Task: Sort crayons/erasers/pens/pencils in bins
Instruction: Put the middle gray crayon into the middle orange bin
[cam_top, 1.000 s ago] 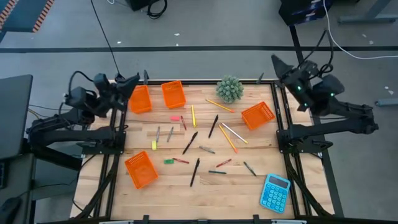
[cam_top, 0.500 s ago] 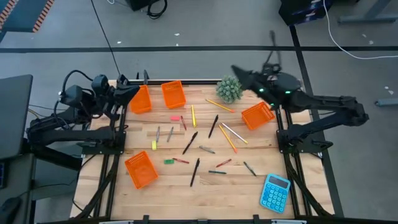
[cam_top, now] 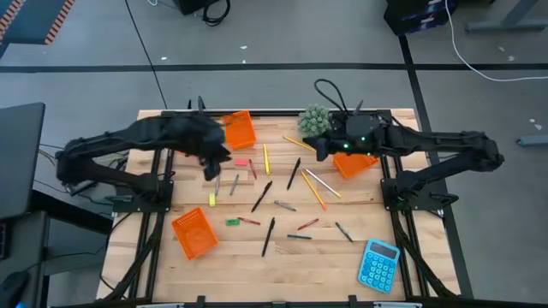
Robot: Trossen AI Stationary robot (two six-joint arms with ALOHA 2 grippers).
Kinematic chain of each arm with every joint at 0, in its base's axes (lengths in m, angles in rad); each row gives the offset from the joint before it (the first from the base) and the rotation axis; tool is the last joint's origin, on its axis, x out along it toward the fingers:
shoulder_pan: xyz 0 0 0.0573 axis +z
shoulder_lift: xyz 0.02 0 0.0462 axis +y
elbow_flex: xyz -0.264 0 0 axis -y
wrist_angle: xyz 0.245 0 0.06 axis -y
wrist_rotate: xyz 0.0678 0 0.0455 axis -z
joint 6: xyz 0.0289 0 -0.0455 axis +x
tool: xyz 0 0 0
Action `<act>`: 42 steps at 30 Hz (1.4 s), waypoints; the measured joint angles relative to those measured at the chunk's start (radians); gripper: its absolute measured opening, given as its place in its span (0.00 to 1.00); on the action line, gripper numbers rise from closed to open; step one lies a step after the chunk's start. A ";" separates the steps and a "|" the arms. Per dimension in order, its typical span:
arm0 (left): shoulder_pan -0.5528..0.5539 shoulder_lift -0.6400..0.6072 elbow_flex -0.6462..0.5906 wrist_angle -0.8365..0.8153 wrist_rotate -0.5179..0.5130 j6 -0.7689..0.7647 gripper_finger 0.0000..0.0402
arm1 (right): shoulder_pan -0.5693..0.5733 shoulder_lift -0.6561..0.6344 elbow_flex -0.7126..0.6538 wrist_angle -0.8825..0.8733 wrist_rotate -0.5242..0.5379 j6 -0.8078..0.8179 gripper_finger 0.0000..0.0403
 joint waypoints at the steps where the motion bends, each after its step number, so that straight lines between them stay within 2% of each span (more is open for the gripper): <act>1: -0.001 0.036 0.010 -0.027 0.001 0.007 0.31 | 0.000 -0.011 0.000 -0.030 -0.001 -0.008 0.02; 8: 0.001 0.256 0.016 -0.149 0.005 -0.094 0.54 | -0.005 -0.089 0.000 -0.227 -0.003 -0.028 0.02; 13: 0.005 0.377 0.016 -0.142 0.086 -0.311 0.59 | -0.004 -0.132 0.000 -0.351 -0.003 -0.015 0.02; 18: 0.004 0.481 0.016 -0.146 0.086 -0.542 0.57 | -0.004 -0.156 0.000 -0.417 -0.003 0.000 0.02; 21: -0.002 0.533 0.016 -0.148 0.084 -0.597 0.53 | -0.004 -0.156 0.000 -0.429 -0.003 -0.006 0.02; 29: -0.033 0.635 0.016 -0.144 0.027 -0.611 0.43 | -0.004 -0.153 0.000 -0.432 0.017 0.003 0.02; 42: -0.014 0.693 0.015 -0.158 -0.029 -0.513 0.41 | -0.004 -0.153 0.000 -0.432 0.024 0.058 0.02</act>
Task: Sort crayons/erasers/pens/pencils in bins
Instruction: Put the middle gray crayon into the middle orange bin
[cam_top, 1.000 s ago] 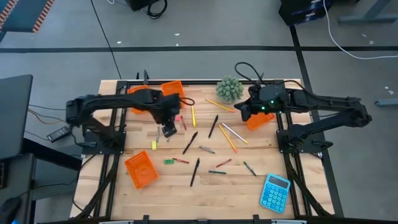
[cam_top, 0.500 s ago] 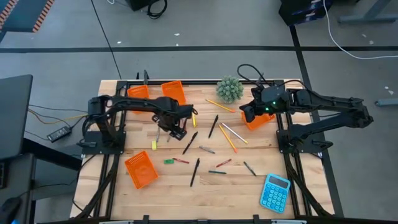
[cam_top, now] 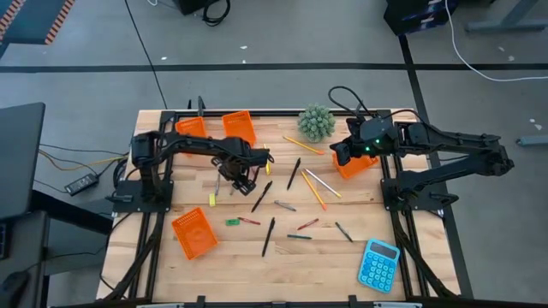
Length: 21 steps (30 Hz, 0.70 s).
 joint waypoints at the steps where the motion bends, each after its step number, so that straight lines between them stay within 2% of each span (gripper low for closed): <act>1: 0.004 0.001 0.000 0.003 -0.001 -0.001 0.41 | 0.000 0.000 0.000 0.000 0.000 0.007 0.02; 12: 0.015 0.011 -0.008 0.047 -0.001 -0.087 0.35 | 0.000 0.000 0.000 0.000 0.000 0.030 0.02; 21: 0.014 0.009 -0.144 0.102 0.046 -0.139 0.39 | 0.000 0.000 0.000 0.000 0.000 0.045 0.02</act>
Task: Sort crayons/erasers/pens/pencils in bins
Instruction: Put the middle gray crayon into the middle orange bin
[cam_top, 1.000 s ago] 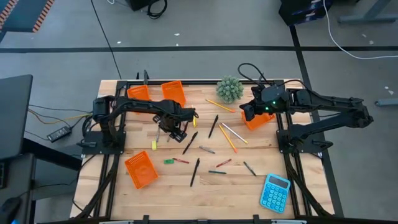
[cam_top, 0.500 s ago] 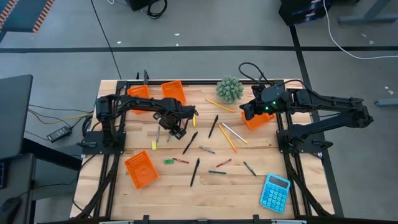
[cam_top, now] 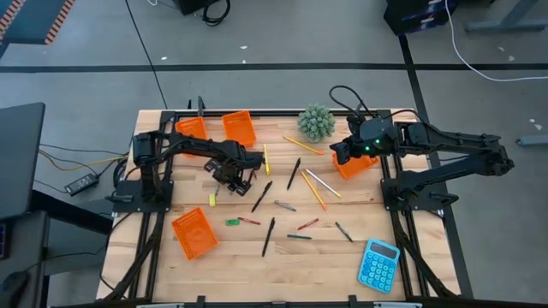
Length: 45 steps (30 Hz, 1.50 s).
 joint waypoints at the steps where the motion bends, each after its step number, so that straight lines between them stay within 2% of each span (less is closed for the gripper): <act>1: 0.000 -0.002 -0.006 0.004 0.010 -0.003 0.40 | 0.000 0.000 0.000 0.000 0.000 -0.004 0.02; 19: -0.010 -0.102 -0.011 0.022 0.029 -0.120 0.40 | 0.000 0.000 0.000 -0.009 0.000 -0.041 0.02; 24: -0.040 -0.113 -0.009 0.115 0.061 -0.198 0.39 | 0.000 0.000 -0.001 -0.013 0.000 -0.049 0.02; 34: -0.084 -0.075 -0.009 0.223 0.058 -0.281 0.36 | 0.000 0.000 -0.001 -0.046 0.000 -0.053 0.02; 45: -0.085 -0.010 -0.004 0.226 0.031 -0.228 0.34 | 0.000 0.000 -0.003 -0.081 0.000 -0.049 0.02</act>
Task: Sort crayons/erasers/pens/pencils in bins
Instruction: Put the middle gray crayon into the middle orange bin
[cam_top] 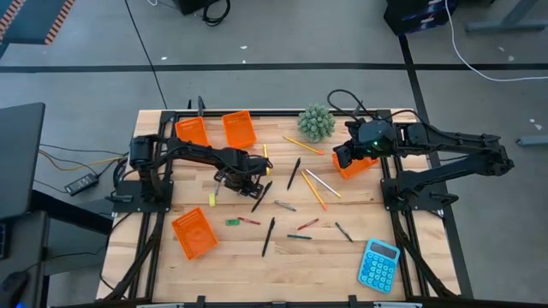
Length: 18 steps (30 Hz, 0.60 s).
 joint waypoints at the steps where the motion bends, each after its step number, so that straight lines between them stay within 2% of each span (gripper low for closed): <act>1: 0.000 0.000 -0.001 0.002 -0.002 0.003 0.34 | 0.000 0.000 0.000 0.000 0.000 0.004 0.02; 6: 0.002 -0.002 -0.002 0.001 -0.012 0.088 0.31 | 0.000 0.000 0.000 0.000 0.000 0.033 0.02; 12: 0.002 -0.001 -0.004 -0.001 -0.017 0.261 0.27 | 0.000 0.000 0.000 -0.001 0.000 0.073 0.02; 18: 0.001 0.000 -0.004 -0.009 -0.023 0.405 0.20 | 0.000 0.000 0.000 -0.002 0.000 0.102 0.02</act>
